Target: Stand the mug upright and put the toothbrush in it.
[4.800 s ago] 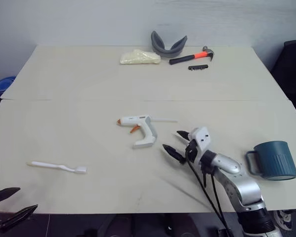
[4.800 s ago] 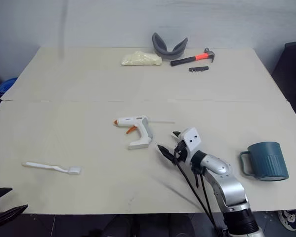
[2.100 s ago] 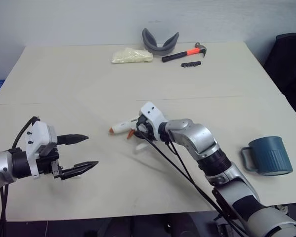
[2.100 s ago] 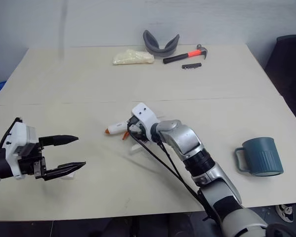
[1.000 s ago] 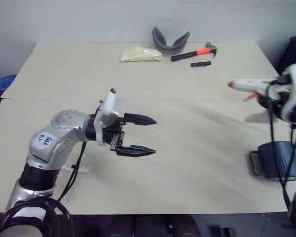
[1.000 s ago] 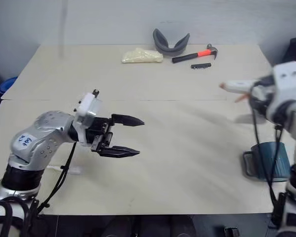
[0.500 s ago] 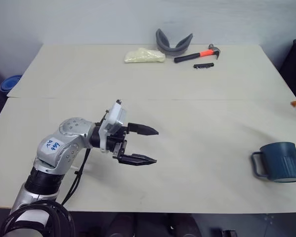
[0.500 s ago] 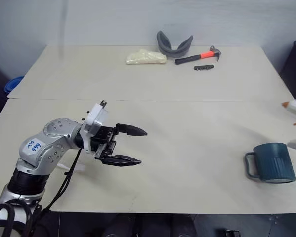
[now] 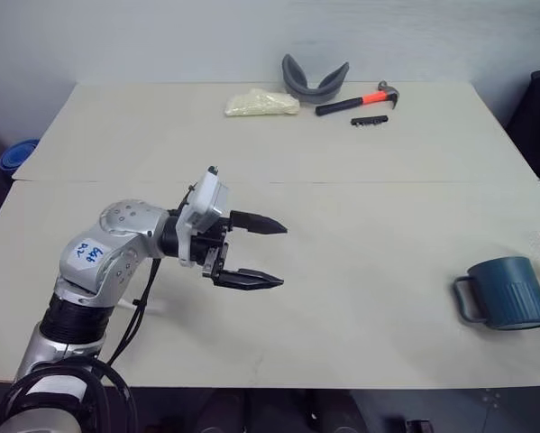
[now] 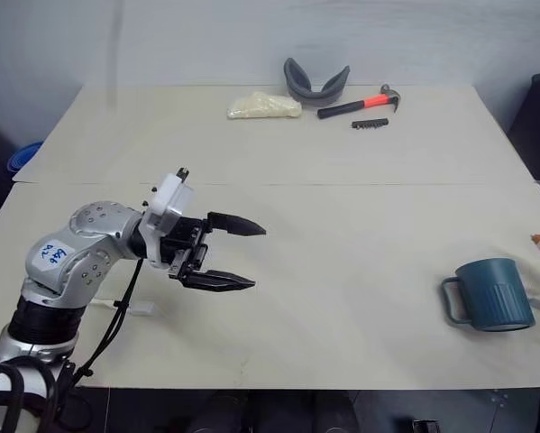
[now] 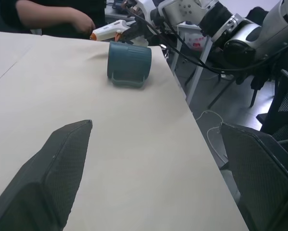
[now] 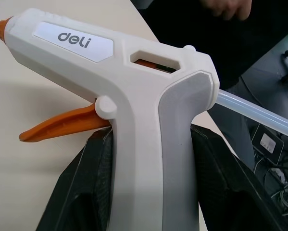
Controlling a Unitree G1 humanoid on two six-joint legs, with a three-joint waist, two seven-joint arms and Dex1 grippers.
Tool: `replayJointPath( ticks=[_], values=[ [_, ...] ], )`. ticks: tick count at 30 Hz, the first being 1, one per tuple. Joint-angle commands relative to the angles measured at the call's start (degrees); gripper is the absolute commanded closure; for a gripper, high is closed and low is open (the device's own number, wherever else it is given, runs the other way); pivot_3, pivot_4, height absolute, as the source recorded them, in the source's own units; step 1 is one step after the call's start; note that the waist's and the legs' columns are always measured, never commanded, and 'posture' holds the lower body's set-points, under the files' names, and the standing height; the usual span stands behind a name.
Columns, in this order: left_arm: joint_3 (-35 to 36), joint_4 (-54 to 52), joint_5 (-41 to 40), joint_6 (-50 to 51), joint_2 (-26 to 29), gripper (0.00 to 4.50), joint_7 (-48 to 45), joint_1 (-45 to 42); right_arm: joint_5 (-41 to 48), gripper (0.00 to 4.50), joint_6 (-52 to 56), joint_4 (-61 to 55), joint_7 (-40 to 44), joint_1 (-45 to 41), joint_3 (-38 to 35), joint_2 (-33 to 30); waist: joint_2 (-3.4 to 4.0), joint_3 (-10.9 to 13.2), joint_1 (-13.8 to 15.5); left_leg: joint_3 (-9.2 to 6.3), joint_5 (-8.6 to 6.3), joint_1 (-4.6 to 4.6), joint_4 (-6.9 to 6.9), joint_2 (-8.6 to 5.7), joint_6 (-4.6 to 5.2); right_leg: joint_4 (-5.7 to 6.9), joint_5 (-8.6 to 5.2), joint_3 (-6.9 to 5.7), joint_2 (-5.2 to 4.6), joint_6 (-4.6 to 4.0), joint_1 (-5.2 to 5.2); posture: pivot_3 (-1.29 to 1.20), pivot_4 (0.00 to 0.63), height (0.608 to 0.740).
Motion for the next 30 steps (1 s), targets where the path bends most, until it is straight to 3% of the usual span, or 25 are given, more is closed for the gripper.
replayJointPath(
  ticks=[1, 9, 17, 25, 30],
  values=[
    [1.09, -0.99, 0.01, 0.16, 0.80, 0.00, -0.22, -1.09, 0.31, 2.58, -6.58, 4.45, -1.67, -2.44, 0.29, -1.11, 0.03, -0.01, -0.05, 0.00, 0.00, 0.00, 0.00, 0.00, 0.00, 0.00, 0.00, 0.00, 0.00, 0.00, 0.00, 0.00, 0.150, 0.740],
    [2.30, -2.63, -0.27, 1.03, 1.99, 0.00, 0.68, 0.25, 1.22, 0.02, -9.24, 6.01, -1.41, -4.67, 4.99, -2.66, 0.03, -0.01, -0.10, -0.01, 0.00, 0.00, 0.00, 0.10, -0.01, 0.00, 0.00, 0.00, 0.01, 0.00, 0.00, 0.00, 0.150, 0.740],
    [4.16, -3.65, 0.65, -0.14, 5.09, 0.00, 0.45, 3.80, 5.93, 0.02, -3.71, -11.62, 9.09, 2.94, 7.28, -8.51, 0.03, -0.01, 0.09, -0.04, -0.01, -0.03, 0.01, 0.20, 0.01, -0.07, 0.01, -0.03, 0.01, 0.01, 0.03, 0.00, 0.150, 0.740],
    [10.85, -2.37, 4.60, -5.78, 17.86, 0.00, -6.02, 11.53, 29.35, 0.02, 2.39, -27.08, 32.96, -5.57, 11.84, -21.00, 0.10, 0.09, -1.24, -0.14, -0.03, 0.01, -0.04, 0.43, 0.01, -0.14, -0.02, -0.13, 0.12, -0.03, 0.10, 0.00, 0.150, 0.740],
    [18.83, 2.56, 10.48, -14.90, 28.71, 0.00, -13.68, 21.83, 38.18, 0.02, 1.75, -30.31, 40.17, -13.34, 22.61, -22.99, 0.03, 0.14, -1.28, -0.09, -0.15, -0.07, -0.04, 0.41, 0.13, -0.35, -0.01, -0.13, 0.03, -0.02, 0.07, 0.00, 0.150, 0.740]
  ],
)
